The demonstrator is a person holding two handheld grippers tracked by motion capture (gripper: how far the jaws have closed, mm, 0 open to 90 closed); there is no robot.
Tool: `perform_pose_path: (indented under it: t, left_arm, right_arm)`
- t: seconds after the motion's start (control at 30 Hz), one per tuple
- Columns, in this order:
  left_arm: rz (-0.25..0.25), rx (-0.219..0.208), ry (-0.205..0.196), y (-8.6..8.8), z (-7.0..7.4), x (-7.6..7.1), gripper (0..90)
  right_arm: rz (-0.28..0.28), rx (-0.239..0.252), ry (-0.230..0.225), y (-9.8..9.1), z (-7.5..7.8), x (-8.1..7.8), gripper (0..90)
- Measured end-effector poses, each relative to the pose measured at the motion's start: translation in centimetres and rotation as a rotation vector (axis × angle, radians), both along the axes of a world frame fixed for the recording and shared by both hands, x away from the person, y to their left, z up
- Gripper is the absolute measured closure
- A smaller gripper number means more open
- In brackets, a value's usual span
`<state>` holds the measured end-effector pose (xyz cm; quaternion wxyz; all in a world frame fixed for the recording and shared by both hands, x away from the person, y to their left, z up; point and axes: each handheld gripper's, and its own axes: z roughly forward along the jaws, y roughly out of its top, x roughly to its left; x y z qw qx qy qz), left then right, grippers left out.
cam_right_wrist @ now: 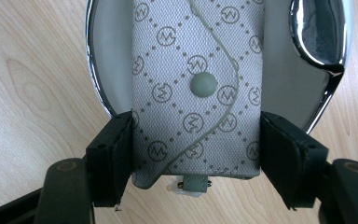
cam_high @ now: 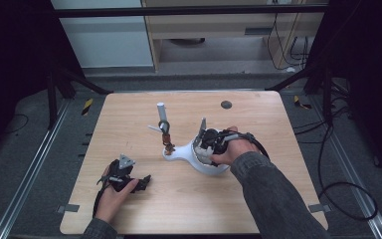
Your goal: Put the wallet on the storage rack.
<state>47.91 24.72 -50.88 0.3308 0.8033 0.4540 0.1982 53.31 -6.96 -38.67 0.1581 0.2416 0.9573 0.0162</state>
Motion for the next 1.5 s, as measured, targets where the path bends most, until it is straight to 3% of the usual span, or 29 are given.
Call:
perform_pose_path:
  t: [0.1,0.17,0.3,1.5]
  left_arm:
    - [0.0,0.0,0.0,0.0,0.0,0.0,0.0]
    - [0.0,0.0,-0.001,0.0,0.0,0.0,0.0]
    - [0.0,0.0,0.0,0.0,0.0,0.0,0.0]
    - [0.0,0.0,-0.001,0.0,0.0,0.0,0.0]
  right_arm:
    - [-0.001,0.011,0.0,0.0,0.0,0.2,29.3]
    - [-0.017,0.04,-0.012,0.0,0.0,0.2,22.2]
    - [-0.028,0.062,-0.011,-0.1,0.3,0.2,21.3]
    - [-0.05,0.106,-0.017,-1.2,1.3,-0.6,17.5]
